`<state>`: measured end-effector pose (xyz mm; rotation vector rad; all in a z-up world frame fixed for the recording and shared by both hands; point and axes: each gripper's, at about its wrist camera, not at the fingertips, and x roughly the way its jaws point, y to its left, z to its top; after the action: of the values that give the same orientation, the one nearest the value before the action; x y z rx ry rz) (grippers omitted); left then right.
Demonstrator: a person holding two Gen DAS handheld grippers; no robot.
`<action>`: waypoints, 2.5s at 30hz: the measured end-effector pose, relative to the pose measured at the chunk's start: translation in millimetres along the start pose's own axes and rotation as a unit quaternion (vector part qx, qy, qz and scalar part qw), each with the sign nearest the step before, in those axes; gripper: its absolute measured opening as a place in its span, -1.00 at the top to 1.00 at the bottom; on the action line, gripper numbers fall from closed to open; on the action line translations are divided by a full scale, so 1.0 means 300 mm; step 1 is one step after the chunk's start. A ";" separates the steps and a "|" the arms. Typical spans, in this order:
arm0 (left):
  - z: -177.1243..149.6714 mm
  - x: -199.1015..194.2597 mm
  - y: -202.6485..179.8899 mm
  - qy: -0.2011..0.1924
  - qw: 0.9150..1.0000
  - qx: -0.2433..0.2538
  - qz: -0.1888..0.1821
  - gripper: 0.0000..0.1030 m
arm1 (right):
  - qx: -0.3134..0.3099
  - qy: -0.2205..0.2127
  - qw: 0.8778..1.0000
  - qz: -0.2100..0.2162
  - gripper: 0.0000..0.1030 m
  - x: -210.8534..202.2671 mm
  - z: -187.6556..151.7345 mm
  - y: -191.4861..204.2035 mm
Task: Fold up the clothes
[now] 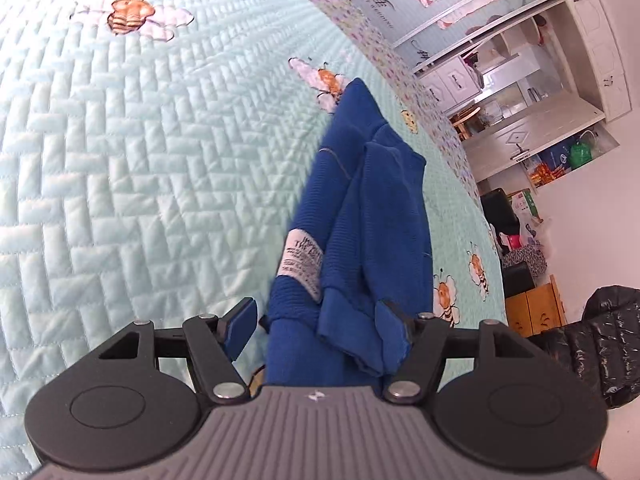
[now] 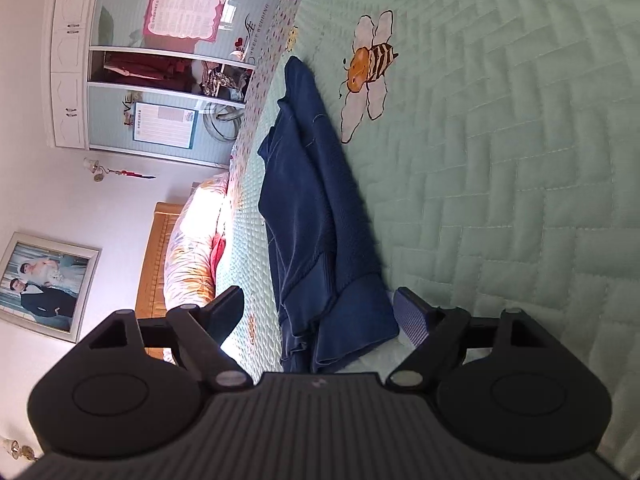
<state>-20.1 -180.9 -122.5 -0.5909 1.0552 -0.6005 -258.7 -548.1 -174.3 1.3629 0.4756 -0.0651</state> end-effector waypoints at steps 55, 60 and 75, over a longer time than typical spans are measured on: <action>0.067 0.309 -0.061 0.173 0.977 0.069 -0.108 -0.88 | -0.070 0.165 0.983 0.024 0.53 0.297 0.125 -0.010; 0.064 0.302 -0.090 0.154 0.979 0.125 -0.051 0.34 | -0.096 0.155 0.983 0.010 0.53 0.293 0.104 0.020; 0.071 0.229 -0.172 0.124 0.976 0.180 -0.022 0.53 | -0.131 0.142 0.981 -0.007 0.54 0.278 0.091 0.107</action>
<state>16.2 -261.6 -120.4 -0.2251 1.1339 -0.8981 -165.3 -548.1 -171.7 1.1141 0.7075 0.1781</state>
